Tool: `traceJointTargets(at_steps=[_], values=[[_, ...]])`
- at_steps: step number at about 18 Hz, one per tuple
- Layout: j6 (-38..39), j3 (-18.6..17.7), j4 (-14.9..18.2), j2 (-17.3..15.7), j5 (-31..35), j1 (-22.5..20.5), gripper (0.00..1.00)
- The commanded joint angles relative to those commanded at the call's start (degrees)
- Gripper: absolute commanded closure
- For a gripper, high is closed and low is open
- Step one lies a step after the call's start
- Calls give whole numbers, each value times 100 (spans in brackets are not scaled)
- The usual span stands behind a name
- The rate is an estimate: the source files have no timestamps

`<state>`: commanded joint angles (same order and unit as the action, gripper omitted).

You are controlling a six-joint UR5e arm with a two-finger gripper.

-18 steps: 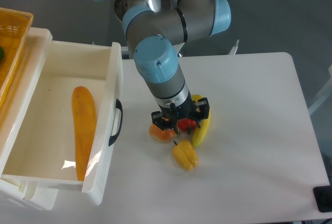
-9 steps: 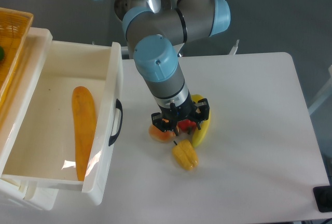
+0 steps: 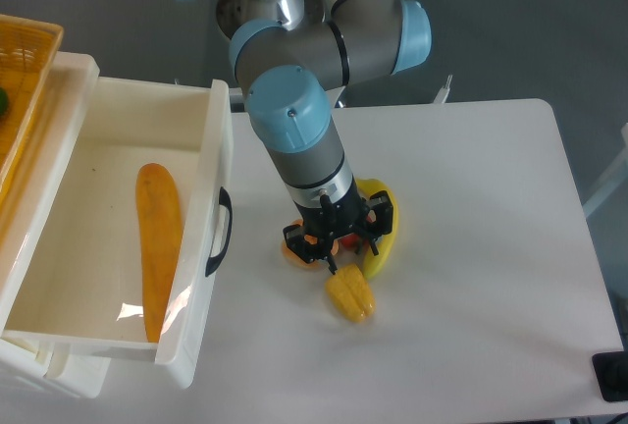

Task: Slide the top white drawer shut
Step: 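Move the open gripper toward the front face of the open white drawer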

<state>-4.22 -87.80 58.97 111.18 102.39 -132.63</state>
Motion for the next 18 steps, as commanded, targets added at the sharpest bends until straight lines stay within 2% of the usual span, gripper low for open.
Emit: traceJointTargets(at_steps=[13, 18], values=[[-61, -35, 26, 396, -26, 167, 36], [-61, -53, 44, 422, -342, 203, 36]])
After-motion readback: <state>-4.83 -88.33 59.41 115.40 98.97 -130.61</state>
